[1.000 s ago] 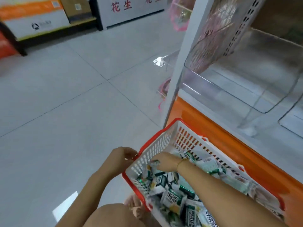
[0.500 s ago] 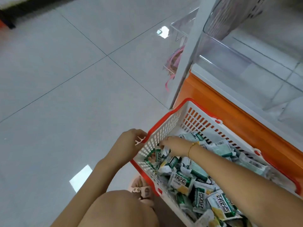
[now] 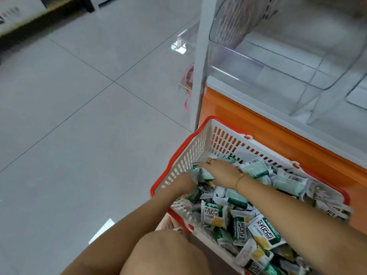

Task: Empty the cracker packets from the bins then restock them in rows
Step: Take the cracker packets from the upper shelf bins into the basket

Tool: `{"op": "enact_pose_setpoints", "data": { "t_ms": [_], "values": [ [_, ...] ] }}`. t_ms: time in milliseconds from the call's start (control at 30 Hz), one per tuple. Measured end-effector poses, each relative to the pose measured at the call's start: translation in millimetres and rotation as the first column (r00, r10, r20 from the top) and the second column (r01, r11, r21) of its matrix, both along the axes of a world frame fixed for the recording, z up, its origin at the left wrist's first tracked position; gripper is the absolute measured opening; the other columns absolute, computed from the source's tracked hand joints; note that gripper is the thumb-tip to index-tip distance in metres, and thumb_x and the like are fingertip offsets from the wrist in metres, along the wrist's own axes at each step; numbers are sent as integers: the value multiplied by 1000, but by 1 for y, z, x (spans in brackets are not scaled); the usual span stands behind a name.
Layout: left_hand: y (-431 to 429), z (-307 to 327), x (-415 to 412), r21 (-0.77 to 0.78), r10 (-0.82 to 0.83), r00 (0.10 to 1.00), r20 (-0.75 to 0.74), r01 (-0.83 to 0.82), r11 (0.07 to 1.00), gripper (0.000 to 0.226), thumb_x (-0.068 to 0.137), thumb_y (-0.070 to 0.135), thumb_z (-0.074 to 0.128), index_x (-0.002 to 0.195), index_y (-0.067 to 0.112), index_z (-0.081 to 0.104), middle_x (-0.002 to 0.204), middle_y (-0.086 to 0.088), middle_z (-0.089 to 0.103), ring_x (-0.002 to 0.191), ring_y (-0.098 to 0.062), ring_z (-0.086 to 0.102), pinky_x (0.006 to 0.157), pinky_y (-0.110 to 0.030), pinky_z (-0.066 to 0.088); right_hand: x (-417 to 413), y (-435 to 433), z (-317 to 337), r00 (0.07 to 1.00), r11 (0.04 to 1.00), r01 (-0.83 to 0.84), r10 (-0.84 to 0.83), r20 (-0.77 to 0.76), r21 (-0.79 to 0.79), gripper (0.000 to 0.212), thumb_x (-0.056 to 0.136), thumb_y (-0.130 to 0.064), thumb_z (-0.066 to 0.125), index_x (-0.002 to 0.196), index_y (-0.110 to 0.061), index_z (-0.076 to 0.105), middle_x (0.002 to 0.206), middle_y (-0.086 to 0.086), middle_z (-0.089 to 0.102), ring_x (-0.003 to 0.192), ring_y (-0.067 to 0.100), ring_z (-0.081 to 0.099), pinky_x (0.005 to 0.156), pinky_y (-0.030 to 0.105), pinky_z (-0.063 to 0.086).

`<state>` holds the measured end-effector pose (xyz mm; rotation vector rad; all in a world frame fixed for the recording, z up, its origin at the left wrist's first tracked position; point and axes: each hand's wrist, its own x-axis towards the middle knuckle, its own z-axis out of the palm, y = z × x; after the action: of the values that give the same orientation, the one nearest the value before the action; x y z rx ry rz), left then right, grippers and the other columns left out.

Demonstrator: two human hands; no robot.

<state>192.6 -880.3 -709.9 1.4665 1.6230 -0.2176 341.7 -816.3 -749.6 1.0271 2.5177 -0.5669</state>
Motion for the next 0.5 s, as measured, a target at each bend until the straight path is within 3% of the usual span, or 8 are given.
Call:
{"op": "enact_pose_setpoints", "data": {
  "t_ms": [67, 133, 200, 267, 333, 400, 500],
  "values": [
    [10, -13, 5, 9, 72, 997, -23, -72, 997, 29, 101, 15, 38, 118, -4, 52, 98, -17, 61, 104, -34, 60, 75, -34, 49, 6, -2, 14, 980, 989, 145, -145, -136, -11, 75, 81, -10, 70, 144, -24, 32, 137, 7, 45, 107, 27, 56, 85, 39, 52],
    [14, -30, 8, 10, 174, 983, -54, -173, 985, 39, 99, 23, 46, 127, -5, 45, 119, -22, 58, 108, -34, 59, 85, -36, 50, 14, -3, 32, 875, 919, 378, -393, -282, -107, 71, 82, -16, 71, 142, -26, 34, 142, 4, 42, 119, 24, 51, 98, 35, 46],
    [14, -45, 12, 16, 268, 963, -39, -267, 964, 57, 92, 21, 59, 137, -4, 34, 127, -20, 53, 111, -31, 57, 87, -34, 50, 26, -5, 49, 641, 749, 578, -663, -387, -324, 66, 83, -18, 72, 139, -27, 38, 143, 3, 42, 123, 22, 49, 95, 28, 46],
    [12, -55, 15, 44, 327, 945, -8, -327, 944, 68, 84, 17, 69, 139, -1, 32, 127, -18, 54, 110, -29, 56, 84, -32, 49, 40, -7, 62, 309, 461, 624, -887, -343, -631, 60, 84, -17, 72, 136, -24, 43, 138, 5, 46, 116, 24, 55, 90, 32, 52],
    [12, -65, 17, 91, 294, 955, -49, -288, 953, 67, 82, 22, 72, 135, 0, 37, 124, -17, 54, 109, -29, 56, 85, -33, 50, 57, -9, 67, 4, 150, 432, -986, -165, -889, 58, 84, -13, 70, 137, -16, 45, 129, 7, 55, 106, 24, 58, 93, 38, 53],
    [13, -68, 20, 122, 212, 968, -136, -196, 973, 54, 85, 26, 69, 126, 0, 45, 118, -17, 56, 105, -29, 58, 88, -36, 50, 71, -11, 66, -195, -69, 124, -980, 44, -990, 63, 80, -11, 68, 138, -10, 44, 130, 14, 57, 111, 26, 57, 96, 43, 51],
    [11, -71, 26, 154, 221, 959, -178, -194, 969, 46, 91, 25, 61, 125, -1, 44, 122, -19, 53, 107, -30, 56, 88, -34, 48, 83, -16, 68, -275, -199, -140, -933, 231, -970, 57, 83, -14, 62, 136, -11, 43, 134, 24, 53, 117, 36, 58, 90, 47, 53]
  ]
}}
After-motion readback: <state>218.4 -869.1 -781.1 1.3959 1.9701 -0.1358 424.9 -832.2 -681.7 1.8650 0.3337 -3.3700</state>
